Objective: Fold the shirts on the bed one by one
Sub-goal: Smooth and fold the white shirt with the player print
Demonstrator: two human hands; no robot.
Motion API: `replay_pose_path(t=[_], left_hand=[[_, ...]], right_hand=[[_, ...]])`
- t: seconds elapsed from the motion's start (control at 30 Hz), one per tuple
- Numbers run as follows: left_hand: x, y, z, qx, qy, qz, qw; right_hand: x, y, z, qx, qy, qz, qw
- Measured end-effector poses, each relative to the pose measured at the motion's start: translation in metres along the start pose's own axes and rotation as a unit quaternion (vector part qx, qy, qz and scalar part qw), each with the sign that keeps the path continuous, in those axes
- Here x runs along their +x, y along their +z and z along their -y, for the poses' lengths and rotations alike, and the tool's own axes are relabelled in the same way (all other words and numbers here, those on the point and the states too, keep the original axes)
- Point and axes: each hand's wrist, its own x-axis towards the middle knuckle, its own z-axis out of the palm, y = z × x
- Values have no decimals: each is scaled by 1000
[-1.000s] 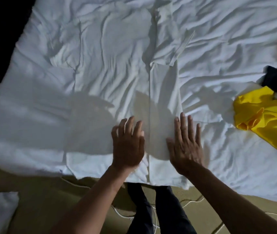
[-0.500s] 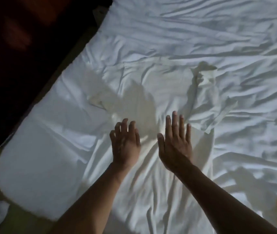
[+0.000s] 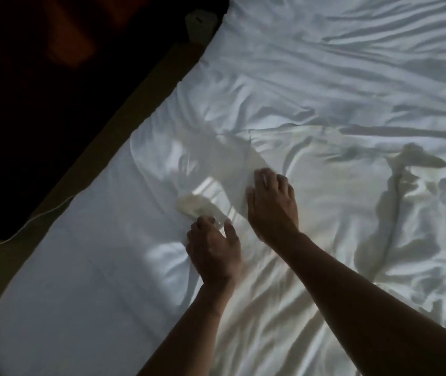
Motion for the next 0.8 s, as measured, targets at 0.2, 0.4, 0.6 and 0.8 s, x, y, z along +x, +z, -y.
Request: replay_pose_path(t=[0.2, 0.4, 0.6, 0.8], left_hand=[[-7, 2, -8, -69, -3, 27, 997], [-6, -6, -6, -118, 15, 42, 992], [-7, -21, -3, -171, 17, 14, 985], [-26, -34, -21, -181, 118, 6, 976]], right_hand=[[80, 5, 10, 129, 58, -8, 990], [123, 0, 4, 126, 107, 53, 985], [123, -2, 4, 176, 120, 33, 976], [104, -36, -10, 215, 131, -56, 966]])
